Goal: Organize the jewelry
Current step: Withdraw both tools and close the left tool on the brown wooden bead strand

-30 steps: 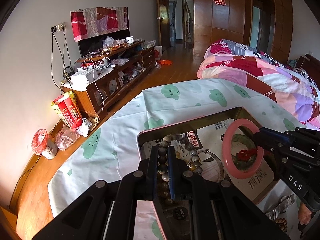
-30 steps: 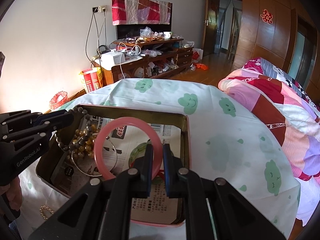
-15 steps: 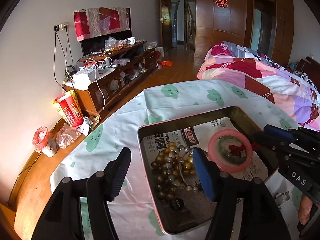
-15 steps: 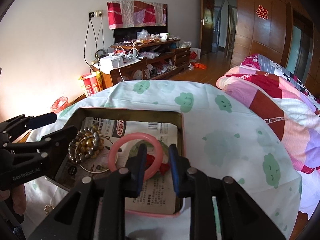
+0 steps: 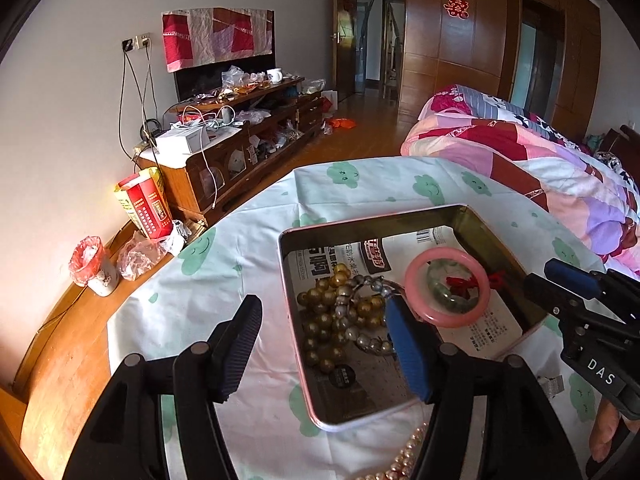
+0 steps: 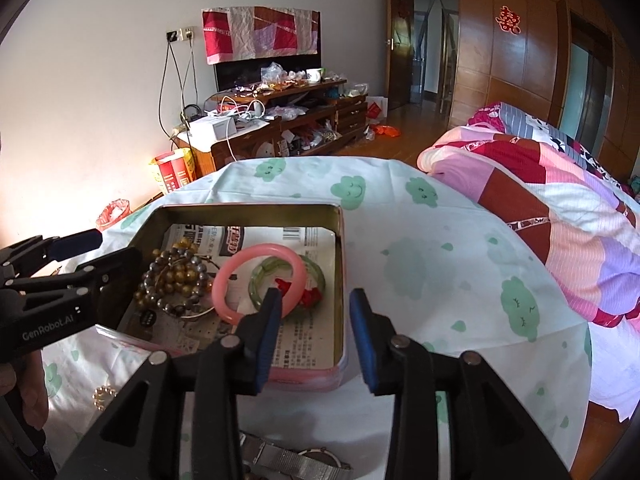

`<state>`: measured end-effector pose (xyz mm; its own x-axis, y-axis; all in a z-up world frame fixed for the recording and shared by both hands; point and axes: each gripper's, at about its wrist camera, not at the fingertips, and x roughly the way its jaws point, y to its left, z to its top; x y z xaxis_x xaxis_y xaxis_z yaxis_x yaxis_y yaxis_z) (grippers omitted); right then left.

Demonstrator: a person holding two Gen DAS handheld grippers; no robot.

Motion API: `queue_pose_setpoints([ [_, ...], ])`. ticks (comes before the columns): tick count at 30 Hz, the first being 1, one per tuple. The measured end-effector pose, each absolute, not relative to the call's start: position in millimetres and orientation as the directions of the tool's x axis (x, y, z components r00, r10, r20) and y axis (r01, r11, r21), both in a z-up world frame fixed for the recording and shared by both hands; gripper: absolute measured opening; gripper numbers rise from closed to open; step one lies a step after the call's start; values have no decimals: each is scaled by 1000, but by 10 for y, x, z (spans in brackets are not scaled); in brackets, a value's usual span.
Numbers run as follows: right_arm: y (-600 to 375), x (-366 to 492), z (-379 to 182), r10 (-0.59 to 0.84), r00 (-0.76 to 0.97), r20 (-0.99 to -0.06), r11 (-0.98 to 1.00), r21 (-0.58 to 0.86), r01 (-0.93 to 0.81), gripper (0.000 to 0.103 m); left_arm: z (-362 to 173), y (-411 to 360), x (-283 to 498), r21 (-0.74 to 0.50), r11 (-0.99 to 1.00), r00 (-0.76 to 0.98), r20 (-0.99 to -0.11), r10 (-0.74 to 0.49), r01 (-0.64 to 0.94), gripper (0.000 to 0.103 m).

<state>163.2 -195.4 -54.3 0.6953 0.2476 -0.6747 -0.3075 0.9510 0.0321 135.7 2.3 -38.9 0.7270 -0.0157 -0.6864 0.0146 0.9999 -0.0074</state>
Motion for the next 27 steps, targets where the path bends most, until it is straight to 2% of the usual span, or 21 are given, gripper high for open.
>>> queue_pose_setpoints([
  [10,-2041,1479,-568,240,700,-672,958,47,-282,41,-335,-91,1087,-26,1000,723,-690,-20,3,65],
  [16,-2187,1297,-580,215,713,-667,966,40,-254,54,-425,-322,899,-14,999,700,-712,-44,49,65],
  [20,-2338,1176,-625,193,711,-676,974,47,-220,54,-528,-537,749,-15,995,671,-738,-77,99,65],
  [27,-2619,920,-687,124,721,-681,987,10,-161,61,-713,-914,588,-16,987,612,-783,-111,159,65],
])
